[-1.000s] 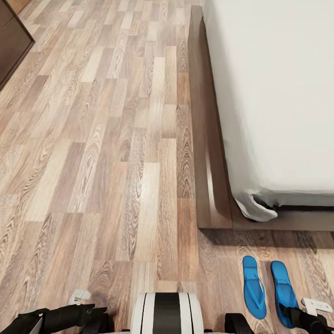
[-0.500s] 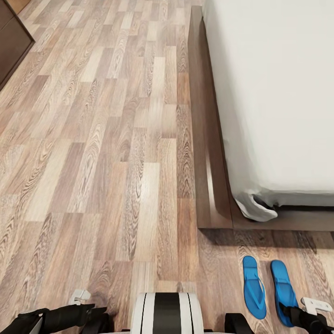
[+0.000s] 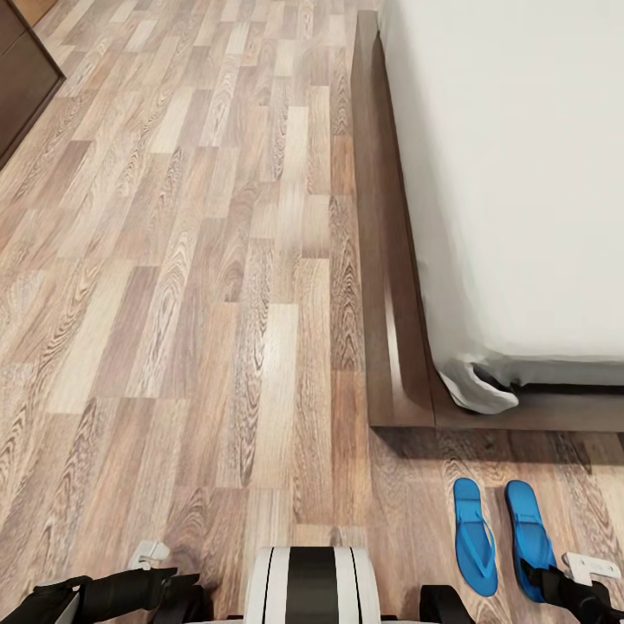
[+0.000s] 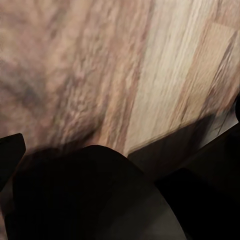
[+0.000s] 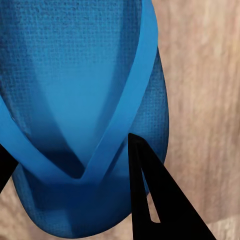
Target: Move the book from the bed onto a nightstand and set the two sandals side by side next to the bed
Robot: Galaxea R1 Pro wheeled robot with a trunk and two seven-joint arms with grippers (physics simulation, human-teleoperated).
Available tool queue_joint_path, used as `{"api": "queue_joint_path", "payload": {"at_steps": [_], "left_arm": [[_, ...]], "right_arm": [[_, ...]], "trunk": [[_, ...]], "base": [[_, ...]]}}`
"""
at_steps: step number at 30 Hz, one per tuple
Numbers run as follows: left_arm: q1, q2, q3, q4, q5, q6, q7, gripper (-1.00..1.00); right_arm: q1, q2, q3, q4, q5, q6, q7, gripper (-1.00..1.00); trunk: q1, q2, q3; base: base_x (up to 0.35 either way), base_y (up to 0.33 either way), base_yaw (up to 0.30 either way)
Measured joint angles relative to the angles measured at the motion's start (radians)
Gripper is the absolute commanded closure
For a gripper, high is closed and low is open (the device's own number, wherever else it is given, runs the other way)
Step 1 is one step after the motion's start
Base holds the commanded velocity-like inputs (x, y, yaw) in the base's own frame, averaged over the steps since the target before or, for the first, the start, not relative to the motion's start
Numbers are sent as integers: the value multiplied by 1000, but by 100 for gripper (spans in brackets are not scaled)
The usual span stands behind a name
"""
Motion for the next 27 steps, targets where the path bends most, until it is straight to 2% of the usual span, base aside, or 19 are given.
{"api": "queue_joint_path", "payload": {"at_steps": [17,27], "left_arm": [[0,0,0,0,0,0,0,-100],[0,0,2,0,2,0,-1,-100]], "right_arm": [[0,0,1,-1,1,0,0,100],[0,0,1,-1,2,0,0,100]], "trunk": [[1,0,-8],[5,-3,-46]], "base": [[0,0,0],[0,0,0]]}}
